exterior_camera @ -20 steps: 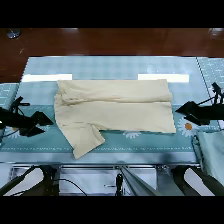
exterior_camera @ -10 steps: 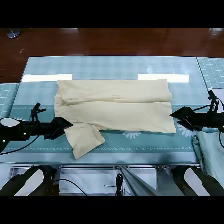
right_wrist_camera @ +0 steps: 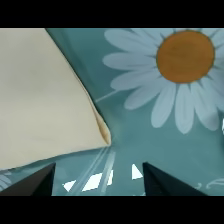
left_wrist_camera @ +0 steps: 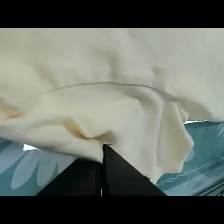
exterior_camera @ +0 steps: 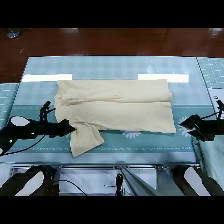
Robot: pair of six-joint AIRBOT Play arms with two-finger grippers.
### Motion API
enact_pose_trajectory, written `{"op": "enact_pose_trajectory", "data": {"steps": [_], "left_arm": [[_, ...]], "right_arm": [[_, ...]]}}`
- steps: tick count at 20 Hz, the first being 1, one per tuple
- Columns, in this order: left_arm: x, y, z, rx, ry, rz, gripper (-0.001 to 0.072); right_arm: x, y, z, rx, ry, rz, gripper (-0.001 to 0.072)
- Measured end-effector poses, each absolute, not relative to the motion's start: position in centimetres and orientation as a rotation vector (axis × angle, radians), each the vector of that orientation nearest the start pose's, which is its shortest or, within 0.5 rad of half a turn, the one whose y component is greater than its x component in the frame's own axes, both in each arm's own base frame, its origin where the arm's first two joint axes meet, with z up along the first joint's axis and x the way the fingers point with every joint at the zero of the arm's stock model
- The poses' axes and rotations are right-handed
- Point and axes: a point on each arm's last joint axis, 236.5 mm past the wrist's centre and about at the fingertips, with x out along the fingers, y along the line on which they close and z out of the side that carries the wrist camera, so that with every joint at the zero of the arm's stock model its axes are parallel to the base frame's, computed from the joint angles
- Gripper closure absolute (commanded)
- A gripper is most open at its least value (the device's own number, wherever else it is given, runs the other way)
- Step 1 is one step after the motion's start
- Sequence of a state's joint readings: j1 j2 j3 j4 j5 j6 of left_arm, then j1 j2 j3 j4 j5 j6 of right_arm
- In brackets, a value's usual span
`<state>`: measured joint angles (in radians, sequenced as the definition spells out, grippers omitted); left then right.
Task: Fold the shirts.
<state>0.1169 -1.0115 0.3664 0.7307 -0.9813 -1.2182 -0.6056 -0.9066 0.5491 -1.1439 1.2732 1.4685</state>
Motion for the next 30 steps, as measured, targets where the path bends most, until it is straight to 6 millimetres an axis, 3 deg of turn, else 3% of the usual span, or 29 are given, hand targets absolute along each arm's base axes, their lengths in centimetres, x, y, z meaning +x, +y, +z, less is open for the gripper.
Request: {"op": "enact_pose_trajectory", "data": {"steps": [3,8,14,15,16,17,23,26,30], "left_arm": [[23.4,-12.2,-8.7,-0.729,1.370,-0.325,0.0683],[23.8,-12.4,-8.4,-0.742,1.356,-0.328,0.0683],[23.9,-12.4,-8.4,-0.746,1.350,-0.326,0.0683],[23.9,-12.4,-8.3,-0.747,1.350,-0.325,0.0683],[23.9,-12.4,-8.4,-0.747,1.349,-0.325,0.0683],[24.0,-12.4,-8.3,-0.748,1.349,-0.325,0.0683],[24.1,-12.5,-8.1,-0.749,1.346,-0.329,0.0682],[25.0,-12.6,-7.0,-0.738,1.326,-0.353,0.0682],[27.8,-11.6,-4.7,-0.679,1.267,-0.379,0.0682]], "right_arm": [[20.0,-1.7,-7.0,0.875,1.432,-0.166,0.0086],[20.6,0.4,-8.4,0.891,1.448,-0.115,0.0087],[24.1,2.5,-9.4,0.930,1.413,-0.064,0.0119],[24.7,2.8,-9.4,0.928,1.410,-0.054,0.0184],[25.2,3.1,-9.6,0.919,1.413,-0.045,0.0406],[25.5,3.3,-9.9,0.906,1.417,-0.041,0.0682],[26.4,3.9,-9.7,0.848,1.453,0.010,0.0687],[27.8,3.2,-8.0,0.778,1.443,0.046,0.0687],[30.9,2.6,-4.4,0.730,1.380,0.094,0.0687]]}}
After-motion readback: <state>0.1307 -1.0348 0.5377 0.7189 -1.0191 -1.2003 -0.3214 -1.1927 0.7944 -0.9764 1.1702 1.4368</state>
